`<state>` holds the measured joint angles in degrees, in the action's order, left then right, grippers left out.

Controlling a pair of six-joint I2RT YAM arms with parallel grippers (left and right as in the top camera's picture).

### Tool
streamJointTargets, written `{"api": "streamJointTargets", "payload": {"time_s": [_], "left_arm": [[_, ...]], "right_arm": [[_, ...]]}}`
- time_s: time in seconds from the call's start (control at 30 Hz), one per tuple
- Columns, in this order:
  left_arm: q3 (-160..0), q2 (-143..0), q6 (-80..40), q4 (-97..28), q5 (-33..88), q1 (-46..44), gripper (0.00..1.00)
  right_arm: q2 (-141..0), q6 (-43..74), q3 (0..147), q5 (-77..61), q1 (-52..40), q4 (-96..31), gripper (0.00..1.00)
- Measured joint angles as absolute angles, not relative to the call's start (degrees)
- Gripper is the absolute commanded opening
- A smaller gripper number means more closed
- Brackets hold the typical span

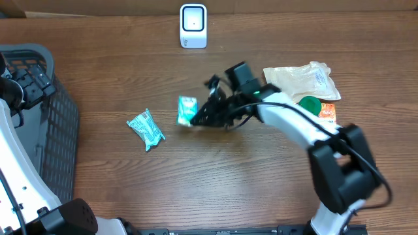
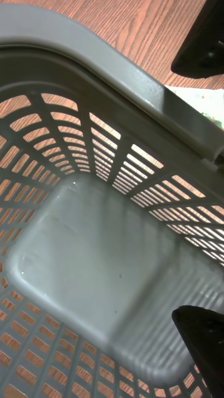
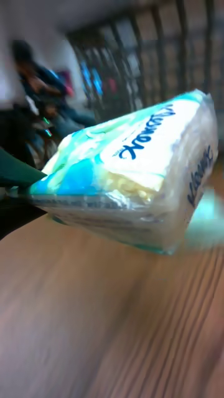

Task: Scan the item barcode
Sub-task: 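Lift the teal packet and carry it toward the scanner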

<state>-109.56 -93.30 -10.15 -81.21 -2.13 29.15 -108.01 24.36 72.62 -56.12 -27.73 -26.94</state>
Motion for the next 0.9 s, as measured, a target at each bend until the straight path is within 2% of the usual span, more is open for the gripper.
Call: {"api": "streamJointTargets", "payload": {"time_s": [0.2,0.33,0.9], "left_arm": [[-109.56,-93.3,-10.15,-81.23,-2.13,29.15,1.0],[-109.54,-93.3,-10.15,-81.21,-2.13,29.12,1.0],[-109.54,-93.3,-10.15,-81.21,-2.13,29.12,1.0]], "right_arm": [[-104.38,21.19,72.71,-76.25,-22.94,-17.06,0.04],[-104.4,22.02,72.71,-83.79,-20.93,-14.87,0.04],[-104.4,42.13,72.69,-88.05,-10.44,-1.06,0.04]]}}
